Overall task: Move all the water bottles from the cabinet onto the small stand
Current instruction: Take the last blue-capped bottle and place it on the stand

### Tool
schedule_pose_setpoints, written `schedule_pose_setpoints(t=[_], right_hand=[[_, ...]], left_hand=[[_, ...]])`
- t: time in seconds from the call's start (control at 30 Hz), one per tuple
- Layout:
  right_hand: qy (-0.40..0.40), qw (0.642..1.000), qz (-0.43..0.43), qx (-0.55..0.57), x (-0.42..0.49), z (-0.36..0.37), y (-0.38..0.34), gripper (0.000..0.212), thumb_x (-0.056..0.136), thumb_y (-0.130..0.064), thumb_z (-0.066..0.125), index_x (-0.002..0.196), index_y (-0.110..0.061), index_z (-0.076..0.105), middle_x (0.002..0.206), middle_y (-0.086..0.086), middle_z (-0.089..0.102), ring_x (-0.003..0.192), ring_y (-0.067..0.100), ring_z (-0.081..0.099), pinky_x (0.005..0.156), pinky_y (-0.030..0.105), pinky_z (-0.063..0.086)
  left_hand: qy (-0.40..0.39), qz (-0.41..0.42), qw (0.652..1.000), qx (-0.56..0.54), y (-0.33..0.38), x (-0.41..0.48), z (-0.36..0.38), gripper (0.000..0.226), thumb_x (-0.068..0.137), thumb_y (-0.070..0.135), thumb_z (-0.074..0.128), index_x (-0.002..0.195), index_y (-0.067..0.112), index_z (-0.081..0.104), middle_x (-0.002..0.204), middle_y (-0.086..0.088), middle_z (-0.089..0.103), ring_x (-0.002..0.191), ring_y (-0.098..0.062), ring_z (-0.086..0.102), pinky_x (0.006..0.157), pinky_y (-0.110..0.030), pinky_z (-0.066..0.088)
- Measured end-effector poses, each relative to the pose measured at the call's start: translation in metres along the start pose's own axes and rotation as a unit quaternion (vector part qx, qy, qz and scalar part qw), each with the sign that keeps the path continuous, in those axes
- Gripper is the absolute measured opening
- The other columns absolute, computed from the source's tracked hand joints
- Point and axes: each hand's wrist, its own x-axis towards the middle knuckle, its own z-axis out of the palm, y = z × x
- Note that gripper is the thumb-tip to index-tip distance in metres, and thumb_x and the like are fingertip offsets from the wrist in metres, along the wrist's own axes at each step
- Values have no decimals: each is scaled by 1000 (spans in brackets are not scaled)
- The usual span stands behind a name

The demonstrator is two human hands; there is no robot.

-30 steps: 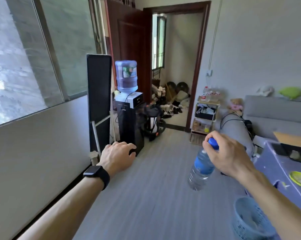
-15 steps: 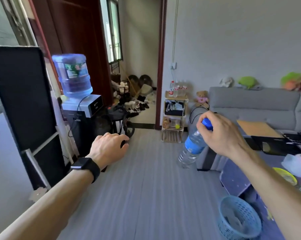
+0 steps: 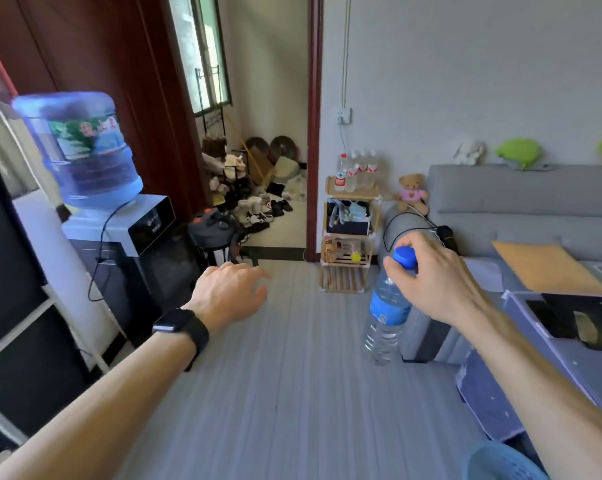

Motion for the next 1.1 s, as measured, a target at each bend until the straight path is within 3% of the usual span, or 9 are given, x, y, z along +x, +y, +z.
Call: schedule_pose_setpoints(t=[0.17, 0.33, 0.57, 0.73, 0.93, 1.1], right_hand=[[-14, 1000, -4, 17, 96, 28, 50, 21, 88, -39, 64, 91, -25, 49, 76, -13, 50, 72, 21, 50, 66, 28, 34], [-21, 1000, -6, 12, 179, 61, 103, 19, 90, -39, 62, 92, -24, 51, 81, -9, 52, 72, 21, 47, 67, 28, 32], [-42, 999, 25, -6, 287, 115, 186, 21, 90, -37, 63, 87, -23, 47, 78, -9, 50, 73, 23, 45, 67, 29, 32], [-58, 996, 56, -28, 376, 144, 245, 23, 84, -42, 61, 84, -23, 50, 77, -6, 57, 72, 26, 52, 67, 35, 43], [-40, 993, 102, -33, 485, 162, 320, 23, 86, -39, 65, 87, -19, 53, 82, -3, 59, 77, 26, 53, 68, 35, 42], [-35, 992, 119, -25, 565, 194, 395, 24, 85, -40, 66, 86, -19, 54, 80, -3, 59, 75, 22, 52, 68, 33, 41]], left_hand=[[-18, -22, 1000, -5, -4, 108, 15, 38, 98, 47, 39, 133, 40, 53, 129, 9, 60, 119, -20, 55, 92, -37, 44], [-33, -14, 999, -8, 2, 209, 35, 38, 97, 47, 40, 132, 41, 53, 126, 9, 62, 116, -20, 57, 90, -37, 47], [-45, 15, 999, 3, 13, 370, 74, 42, 97, 46, 34, 136, 39, 50, 131, 6, 60, 121, -22, 53, 98, -42, 40], [-51, 29, 998, 6, 11, 500, 91, 42, 99, 48, 36, 137, 38, 51, 127, 7, 61, 121, -21, 51, 100, -42, 39], [-44, 51, 997, -25, 28, 653, 108, 36, 97, 42, 36, 125, 40, 58, 117, 10, 66, 108, -20, 58, 85, -38, 42], [-74, 61, 994, -44, 56, 762, 149, 38, 95, 44, 39, 129, 40, 56, 120, 11, 64, 111, -19, 57, 88, -39, 45]])
